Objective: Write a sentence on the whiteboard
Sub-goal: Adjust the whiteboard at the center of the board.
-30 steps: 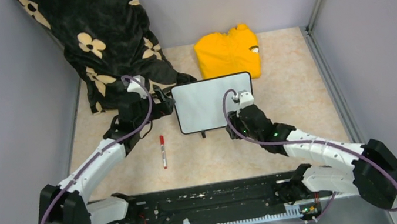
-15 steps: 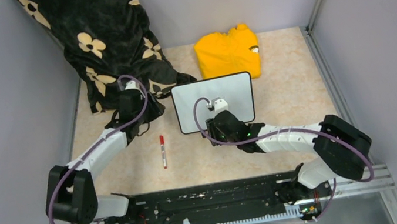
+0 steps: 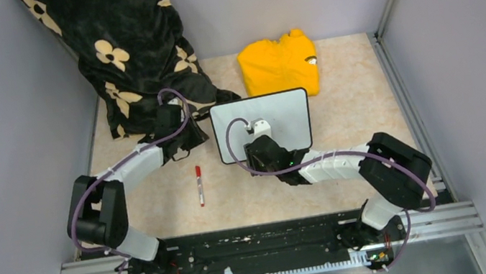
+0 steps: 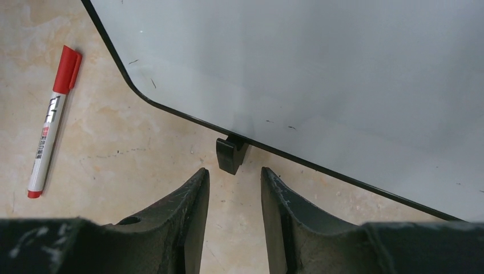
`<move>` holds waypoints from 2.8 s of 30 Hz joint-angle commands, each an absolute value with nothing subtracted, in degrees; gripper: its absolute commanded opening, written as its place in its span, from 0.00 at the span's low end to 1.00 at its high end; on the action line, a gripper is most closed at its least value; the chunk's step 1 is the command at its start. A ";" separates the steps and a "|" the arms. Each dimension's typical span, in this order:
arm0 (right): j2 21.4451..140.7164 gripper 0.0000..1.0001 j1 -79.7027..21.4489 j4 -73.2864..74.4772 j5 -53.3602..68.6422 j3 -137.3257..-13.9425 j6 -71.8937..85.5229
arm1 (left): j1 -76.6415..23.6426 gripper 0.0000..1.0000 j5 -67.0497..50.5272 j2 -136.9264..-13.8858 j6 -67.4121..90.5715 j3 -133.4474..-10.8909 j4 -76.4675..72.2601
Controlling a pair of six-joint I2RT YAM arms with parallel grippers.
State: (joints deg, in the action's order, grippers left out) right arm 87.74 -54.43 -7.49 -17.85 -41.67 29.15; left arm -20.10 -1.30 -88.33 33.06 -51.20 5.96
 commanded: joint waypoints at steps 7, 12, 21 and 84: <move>90.97 0.39 -55.37 -10.81 -18.54 -45.39 30.13 | -20.08 0.28 -12.02 -91.76 33.89 -51.18 2.22; 91.83 0.39 -55.37 -10.72 -18.38 -45.86 30.41 | -20.95 0.22 -14.95 -93.08 33.86 -51.19 0.89; 92.38 0.38 -55.34 -10.81 -17.81 -46.22 30.50 | -22.21 0.18 -16.39 -93.80 33.77 -50.98 0.42; 90.16 0.46 -56.34 -8.17 -20.52 -44.96 30.81 | -25.22 0.72 1.29 -88.32 34.82 -51.94 9.39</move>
